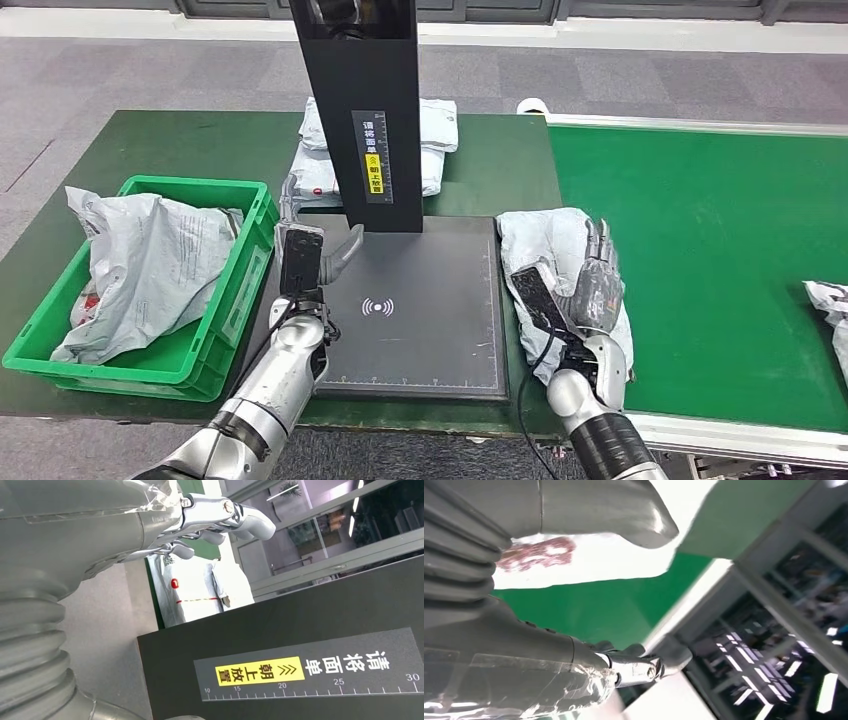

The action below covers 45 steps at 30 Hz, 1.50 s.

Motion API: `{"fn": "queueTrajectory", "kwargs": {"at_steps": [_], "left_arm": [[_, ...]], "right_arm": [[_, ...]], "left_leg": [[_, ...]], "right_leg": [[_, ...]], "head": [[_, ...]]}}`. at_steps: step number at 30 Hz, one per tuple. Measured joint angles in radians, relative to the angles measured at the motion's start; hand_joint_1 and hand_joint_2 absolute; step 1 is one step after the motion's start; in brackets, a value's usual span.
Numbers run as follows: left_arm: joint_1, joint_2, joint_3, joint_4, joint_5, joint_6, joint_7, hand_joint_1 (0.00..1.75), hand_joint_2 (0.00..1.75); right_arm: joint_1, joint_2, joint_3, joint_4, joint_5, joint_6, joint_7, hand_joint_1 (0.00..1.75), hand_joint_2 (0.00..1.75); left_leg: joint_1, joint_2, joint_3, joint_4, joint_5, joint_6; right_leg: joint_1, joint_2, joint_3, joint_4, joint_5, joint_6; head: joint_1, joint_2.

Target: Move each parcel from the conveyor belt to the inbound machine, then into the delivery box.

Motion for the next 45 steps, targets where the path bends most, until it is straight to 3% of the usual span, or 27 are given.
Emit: {"fn": "queueTrajectory", "kwargs": {"at_steps": [20,24,30,36,45], "left_arm": [[0.001,0.002,0.0,-0.003,-0.008,-0.001,0.01,0.0,1.75],[0.001,0.003,0.0,-0.002,-0.01,-0.007,0.01,0.0,1.75],[-0.009,0.0,0.0,0.006,-0.019,-0.03,0.023,0.0,1.75],[-0.011,-0.003,-0.001,0.006,-0.021,-0.037,0.04,0.0,1.75],[-0.011,-0.003,-0.002,0.006,-0.03,-0.044,0.052,0.0,1.75]], "right_arm": [[0.023,-0.015,-0.09,0.056,-0.015,0.003,0.008,0.0,0.0],[0.025,-0.018,-0.103,0.071,-0.021,0.023,0.012,0.0,1.75],[0.012,-0.019,-0.106,0.215,0.074,0.32,0.186,0.0,1.75],[0.004,-0.023,-0.09,0.301,0.21,0.42,0.298,0.02,1.75],[-0.019,-0.027,-0.083,0.335,0.235,0.477,0.29,0.03,1.75]], "left_leg": [[0.0,0.001,0.0,0.0,0.0,0.0],[0.0,0.001,0.0,0.0,0.0,0.0],[0.0,0.001,0.0,0.0,0.0,0.0],[0.0,0.003,0.004,0.0,-0.001,0.0],[0.0,0.007,0.014,0.0,-0.004,0.002]], "right_leg": [[0.0,0.001,0.0,0.0,0.0,0.0],[0.0,0.001,0.0,0.0,0.0,0.0],[0.0,0.0,-0.001,0.0,0.0,0.0],[0.001,0.003,0.002,0.0,-0.001,0.0],[0.001,0.005,0.012,-0.002,-0.001,0.001]], "head": [[0.0,0.0],[0.0,0.0],[0.0,0.0],[0.0,0.0],[0.0,0.0]]}}
